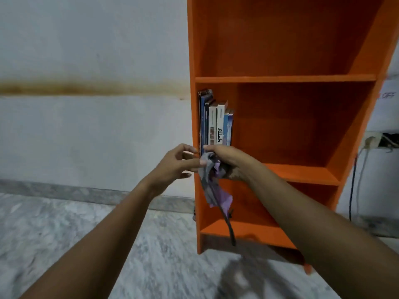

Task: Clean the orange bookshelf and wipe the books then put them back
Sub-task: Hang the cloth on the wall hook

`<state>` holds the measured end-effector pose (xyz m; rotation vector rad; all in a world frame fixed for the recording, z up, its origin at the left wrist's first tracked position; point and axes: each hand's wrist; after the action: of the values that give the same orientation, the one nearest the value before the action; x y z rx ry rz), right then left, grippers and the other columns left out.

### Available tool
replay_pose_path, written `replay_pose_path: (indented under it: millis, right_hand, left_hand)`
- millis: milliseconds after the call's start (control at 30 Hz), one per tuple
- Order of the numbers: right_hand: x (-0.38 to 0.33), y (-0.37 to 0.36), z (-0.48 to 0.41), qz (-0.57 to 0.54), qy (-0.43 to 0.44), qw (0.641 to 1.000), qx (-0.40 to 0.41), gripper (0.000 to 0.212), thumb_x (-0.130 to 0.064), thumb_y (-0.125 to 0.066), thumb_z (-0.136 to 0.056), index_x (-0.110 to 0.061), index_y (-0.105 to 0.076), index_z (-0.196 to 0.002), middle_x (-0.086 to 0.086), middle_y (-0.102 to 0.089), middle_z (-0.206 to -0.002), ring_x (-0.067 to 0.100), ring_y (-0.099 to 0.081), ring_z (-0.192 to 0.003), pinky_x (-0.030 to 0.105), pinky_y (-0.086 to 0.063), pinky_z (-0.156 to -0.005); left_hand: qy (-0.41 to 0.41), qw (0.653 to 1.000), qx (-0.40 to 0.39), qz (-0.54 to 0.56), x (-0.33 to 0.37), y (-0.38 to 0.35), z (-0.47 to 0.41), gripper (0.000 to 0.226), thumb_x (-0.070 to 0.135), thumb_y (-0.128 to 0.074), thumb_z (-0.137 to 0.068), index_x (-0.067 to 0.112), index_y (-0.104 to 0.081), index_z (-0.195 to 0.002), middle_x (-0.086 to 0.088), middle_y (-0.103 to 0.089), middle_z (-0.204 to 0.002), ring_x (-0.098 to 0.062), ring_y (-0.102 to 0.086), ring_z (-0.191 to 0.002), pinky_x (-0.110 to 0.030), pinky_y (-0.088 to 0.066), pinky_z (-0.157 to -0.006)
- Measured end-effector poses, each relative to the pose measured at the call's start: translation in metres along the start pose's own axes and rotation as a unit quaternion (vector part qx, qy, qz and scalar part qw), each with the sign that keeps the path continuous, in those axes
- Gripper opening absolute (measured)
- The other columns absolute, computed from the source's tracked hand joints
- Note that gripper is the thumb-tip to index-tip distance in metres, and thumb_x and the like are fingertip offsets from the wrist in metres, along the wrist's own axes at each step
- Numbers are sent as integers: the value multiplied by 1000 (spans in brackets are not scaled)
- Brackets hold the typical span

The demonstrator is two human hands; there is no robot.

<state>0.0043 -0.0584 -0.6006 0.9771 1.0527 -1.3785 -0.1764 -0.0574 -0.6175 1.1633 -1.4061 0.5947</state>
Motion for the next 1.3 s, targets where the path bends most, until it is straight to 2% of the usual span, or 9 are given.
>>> replay_pose_path:
  millis: [133,267,433,533,733,833,967,1133,1300]
  right_hand:
    - [26,-21,-68,-11,-56,998,11,25,-25,-56,-103,-8,-62,-86,6,-63,-59,14,-60,-51,23,-53,-46]
    - [13,-39,-126,-84,-88,993,2,24,-19,-56,-104,-4,-62,-86,7,-63,-57,11,-54,-38,18,-48,-40]
    - [-39,-51,-125,-15,-178,984,-4,34,-43,-58,-99,-22,-63,-72,-2,-50,-58,6,-32,-38,14,-26,-33]
    - [-98,-64,-99,-3,-207,978,-20,39,-59,-60,-93,-22,-62,-79,1,-51,-64,11,-39,-43,19,-31,-40]
    - [-323,-121,-43,34,6,999,-3,27,-41,-44,-107,-28,-66,-114,-1,-72,-110,13,-67,-93,31,-51,-90]
    - [-439,-146,-19,73,120,990,23,13,-22,-59,-101,-25,-70,-106,-5,-77,-99,10,-72,-92,22,-53,-77]
    - [-567,-169,-11,121,221,960,120,21,-24,-52,-105,-17,-71,-99,9,-76,-96,29,-72,-95,43,-58,-81]
    - [-688,-177,-6,51,310,928,200,24,-25,-47,-108,-20,-71,-108,-1,-74,-98,13,-67,-89,13,-50,-63]
    - [-754,-174,-21,17,400,867,297,25,-31,-57,-104,-13,-73,-97,-1,-65,-81,7,-54,-72,8,-41,-54]
  left_hand:
    - [-3,1000,20,-15,-67,8,-24,50,14,-92,-68,17,-63,-108,-3,-69,-112,-19,-72,-96,-28,-59,-77]
    - [-8,993,107,-51,-85,49,-72,14,4,-74,-89,10,-76,-101,-3,-77,-98,-14,-73,-85,-28,-57,-77]
    - [87,994,-4,-66,-11,130,-120,27,17,-68,-96,-5,-76,-85,-16,-69,-73,-22,-58,-66,-33,-50,-64]
    - [106,988,-32,-110,72,175,-152,51,28,-65,-99,-17,-56,-75,-12,-50,-66,-21,-40,-61,-27,-33,-55]
    - [71,968,-96,-220,284,245,-222,45,30,-57,-103,-4,-54,-73,-4,-45,-66,-16,-38,-60,-28,-31,-56]
    - [48,950,-95,-295,391,286,-259,38,35,-54,-103,8,-63,-76,2,-53,-66,-14,-46,-63,-30,-38,-63]
    - [-25,936,-53,-346,519,338,-306,38,35,-51,-104,15,-61,-73,-2,-61,-72,-16,-53,-68,-28,-41,-64]
    - [-170,926,40,-334,612,384,-353,17,29,-67,-94,20,-77,-84,5,-72,-78,-16,-63,-78,-25,-44,-68]
    - [-259,940,113,-193,644,402,-406,13,34,-82,-83,23,-82,-88,7,-76,-77,-1,-64,-71,-16,-47,-67]
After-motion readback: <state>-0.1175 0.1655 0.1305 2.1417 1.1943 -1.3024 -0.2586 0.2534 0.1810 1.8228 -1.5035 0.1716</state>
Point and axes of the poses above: each hand's wrist, its own z-axis away from the middle knuckle, its own y-axis out of the back of the hand, x = y × z
